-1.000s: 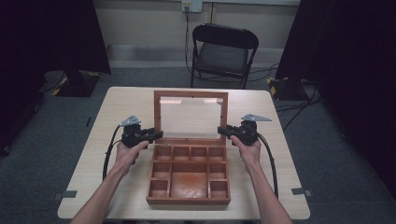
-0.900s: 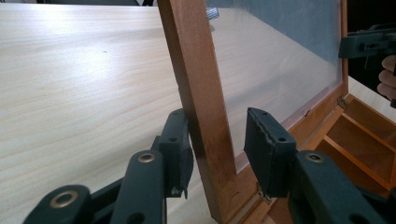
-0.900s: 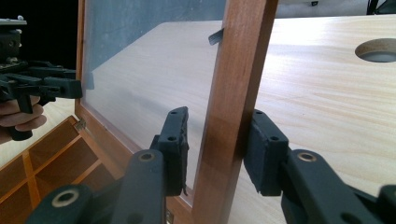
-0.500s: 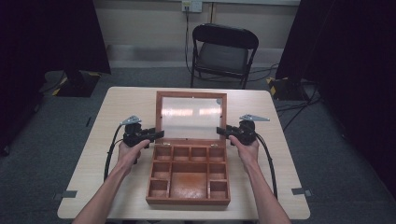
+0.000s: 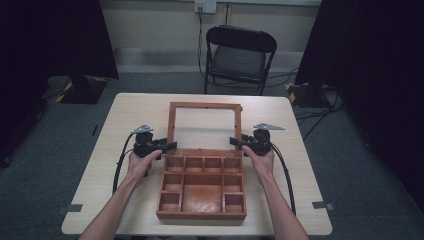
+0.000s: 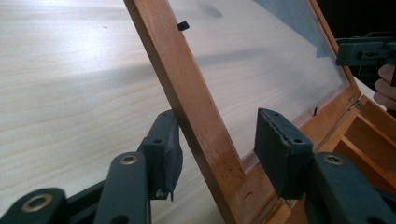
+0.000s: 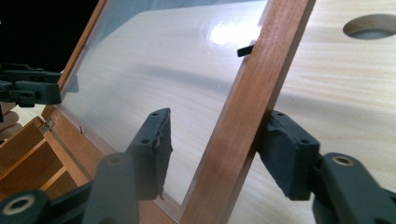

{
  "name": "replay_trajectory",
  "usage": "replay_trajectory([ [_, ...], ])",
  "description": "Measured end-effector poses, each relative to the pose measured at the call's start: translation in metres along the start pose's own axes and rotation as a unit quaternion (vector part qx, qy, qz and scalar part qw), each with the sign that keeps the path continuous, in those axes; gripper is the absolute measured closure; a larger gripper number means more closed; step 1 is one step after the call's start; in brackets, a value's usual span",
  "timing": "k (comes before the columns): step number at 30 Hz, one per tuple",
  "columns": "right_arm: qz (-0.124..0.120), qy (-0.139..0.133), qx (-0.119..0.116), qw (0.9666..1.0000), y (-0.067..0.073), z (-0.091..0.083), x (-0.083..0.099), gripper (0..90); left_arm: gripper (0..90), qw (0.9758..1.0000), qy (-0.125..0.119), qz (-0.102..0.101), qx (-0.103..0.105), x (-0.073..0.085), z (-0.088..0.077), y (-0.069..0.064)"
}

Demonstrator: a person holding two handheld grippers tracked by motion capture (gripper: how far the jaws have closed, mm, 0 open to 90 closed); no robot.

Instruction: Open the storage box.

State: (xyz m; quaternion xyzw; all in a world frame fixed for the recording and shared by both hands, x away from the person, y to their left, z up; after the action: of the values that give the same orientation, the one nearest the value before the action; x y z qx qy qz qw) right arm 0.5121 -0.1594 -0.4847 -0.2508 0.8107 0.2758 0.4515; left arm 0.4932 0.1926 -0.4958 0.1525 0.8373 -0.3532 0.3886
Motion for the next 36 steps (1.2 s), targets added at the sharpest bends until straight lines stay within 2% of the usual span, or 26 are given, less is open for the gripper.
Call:
replay_trajectory([
  [8,0.003,0.012,0.005,0.9999,-0.001,0.004,0.004,38.8,48.1,0.9999,0.007,-0.011,0.005,0.002,0.002,0.003],
  [14,-0.011,0.033,0.007,0.9994,-0.001,0.005,0.008,34.7,45.2,0.9997,0.014,-0.017,0.004,0.004,0.003,0.006],
  [19,-0.008,0.037,0.011,0.9992,-0.001,0.007,0.009,33.7,44.1,0.9996,0.017,-0.021,0.005,0.005,0.003,0.008],
  [23,0.003,0.040,0.009,0.9992,-0.003,0.010,0.011,33.2,43.6,0.9993,0.018,-0.032,0.011,0.005,0.004,0.010],
  [25,0.008,0.040,0.007,0.9991,-0.003,0.010,0.012,32.9,41.3,0.9995,0.018,-0.027,0.002,0.005,0.005,0.010],
  [27,0.015,0.043,0.002,0.9990,-0.004,0.011,0.013,31.3,40.5,0.9997,0.021,-0.010,-0.011,0.005,0.005,0.007],
  [31,0.040,0.049,-0.013,0.9979,-0.007,0.013,0.017,30.9,40.4,0.9995,0.025,-0.021,-0.003,0.007,0.006,0.010],
  [34,0.054,0.055,-0.017,0.9969,-0.009,0.014,0.019,27.7,40.6,0.9995,0.026,-0.015,-0.009,0.007,0.006,0.009],
  [36,0.034,0.059,0.002,0.9976,-0.009,0.013,0.019,29.9,40.6,0.9995,0.027,-0.015,-0.010,0.007,0.006,0.009],
])
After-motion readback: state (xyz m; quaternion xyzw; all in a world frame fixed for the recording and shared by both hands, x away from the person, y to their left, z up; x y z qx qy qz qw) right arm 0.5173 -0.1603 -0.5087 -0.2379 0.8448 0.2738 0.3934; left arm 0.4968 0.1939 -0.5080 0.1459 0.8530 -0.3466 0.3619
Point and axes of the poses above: each handheld gripper's, and its own axes: z roughly forward along the jaws, x roughly out of its underside, y roughly to its left, the point moved 4 cm from there along z, roughly forward along the jaws, and after that the axes turned 8 degrees about -z, right-handed, at the moved point
